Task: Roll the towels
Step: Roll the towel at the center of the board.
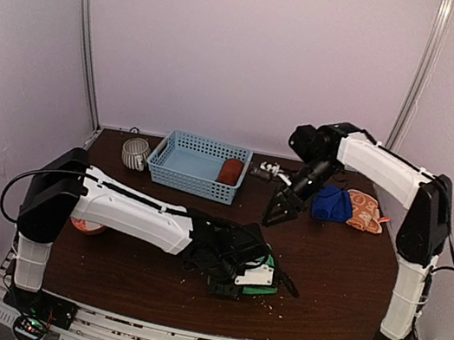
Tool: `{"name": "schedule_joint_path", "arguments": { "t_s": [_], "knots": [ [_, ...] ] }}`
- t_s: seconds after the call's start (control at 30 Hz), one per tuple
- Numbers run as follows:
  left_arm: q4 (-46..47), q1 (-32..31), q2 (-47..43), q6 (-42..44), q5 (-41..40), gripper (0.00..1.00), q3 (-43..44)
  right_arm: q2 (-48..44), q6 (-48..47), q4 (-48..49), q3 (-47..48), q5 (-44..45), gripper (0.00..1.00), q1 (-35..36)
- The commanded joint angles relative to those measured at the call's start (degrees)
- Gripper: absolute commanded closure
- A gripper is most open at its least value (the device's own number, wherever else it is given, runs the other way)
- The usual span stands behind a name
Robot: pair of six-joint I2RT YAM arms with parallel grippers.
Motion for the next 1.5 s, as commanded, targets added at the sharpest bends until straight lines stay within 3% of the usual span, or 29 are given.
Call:
{"name": "schedule_joint_path", "arguments": {
  "t_s": [0.0,0.13,0.27,0.37,0.47,0.7,0.87,1.03,1.3,1.47],
  "knots": [
    [-10.7,3.5,5.0,-4.1,20.0,0.93,6.9,-11.5,3.8,3.8,3.6,-1.0,0.51,-8.5],
    [-20.6,11.0,15.4,-8.5,39.6,0.91,17.7,-23.3,5.6,13.8,-2.8,0.6,0.5,-10.3],
    [-18.4,16.0,20.0,-11.5,52.5,0.92,20.3,-34.9,3.1,21.7,-14.1,-3.1,0.45,-10.0],
    [-17.3,18.4,22.9,-13.2,59.3,0.93,21.8,-40.0,-4.5,18.5,-19.5,-6.9,0.42,-7.9],
    [-17.2,19.8,25.8,-15.3,65.4,0.94,24.0,-40.8,-9.6,14.7,-24.0,-2.4,0.44,-2.0],
    [-21.1,20.4,29.8,-15.2,63.5,0.97,27.4,-38.5,-10.2,23.6,-40.3,20.9,0.5,14.9],
    [-19.5,20.4,28.6,-15.7,62.8,0.97,25.1,-35.4,-7.8,35.9,-46.8,34.2,0.45,19.5],
    [-19.3,20.4,27.9,-15.3,61.2,0.96,23.2,-32.8,-10.1,43.7,-50.7,38.2,0.39,20.4],
    [-19.2,20.5,27.5,-14.6,60.9,0.95,22.7,-25.2,-11.8,47.9,-51.8,41.6,0.38,20.8],
    [-18.6,20.7,26.9,-14.8,59.3,0.94,22.1,-22.1,-11.9,47.5,-52.5,42.5,0.51,20.8]
  ]
}}
